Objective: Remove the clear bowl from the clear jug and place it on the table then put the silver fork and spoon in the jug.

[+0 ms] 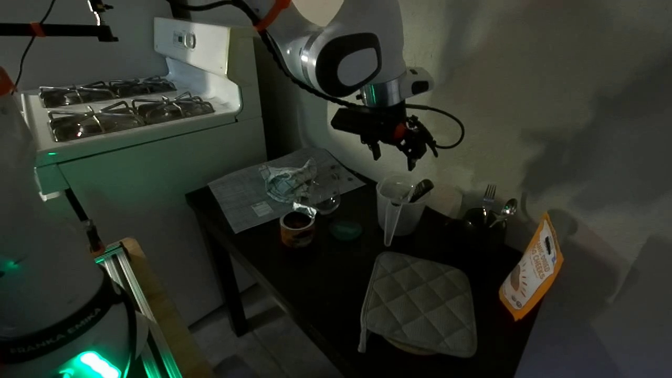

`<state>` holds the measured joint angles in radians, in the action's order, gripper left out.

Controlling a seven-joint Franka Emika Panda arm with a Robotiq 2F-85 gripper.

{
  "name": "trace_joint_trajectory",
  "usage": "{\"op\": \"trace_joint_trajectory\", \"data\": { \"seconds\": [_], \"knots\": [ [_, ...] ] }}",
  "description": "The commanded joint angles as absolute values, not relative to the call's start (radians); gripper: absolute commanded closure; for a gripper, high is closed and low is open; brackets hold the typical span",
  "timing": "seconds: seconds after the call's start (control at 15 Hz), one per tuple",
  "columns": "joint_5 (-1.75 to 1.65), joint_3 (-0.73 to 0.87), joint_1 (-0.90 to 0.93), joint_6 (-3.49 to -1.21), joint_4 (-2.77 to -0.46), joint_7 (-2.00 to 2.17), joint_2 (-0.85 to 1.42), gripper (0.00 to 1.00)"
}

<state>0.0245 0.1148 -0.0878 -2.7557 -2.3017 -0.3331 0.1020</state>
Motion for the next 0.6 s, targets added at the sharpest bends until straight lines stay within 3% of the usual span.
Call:
{"op": "trace_joint_trajectory", "data": {
  "seconds": [0.0, 0.53],
  "knots": [
    [0.172, 0.067, -0.138, -2.827, -2.322, -0.452, 0.147, 0.00],
    [0.470, -0.015, -0.247, -2.826, -2.196, -0.823, 0.285, 0.00]
  ]
}}
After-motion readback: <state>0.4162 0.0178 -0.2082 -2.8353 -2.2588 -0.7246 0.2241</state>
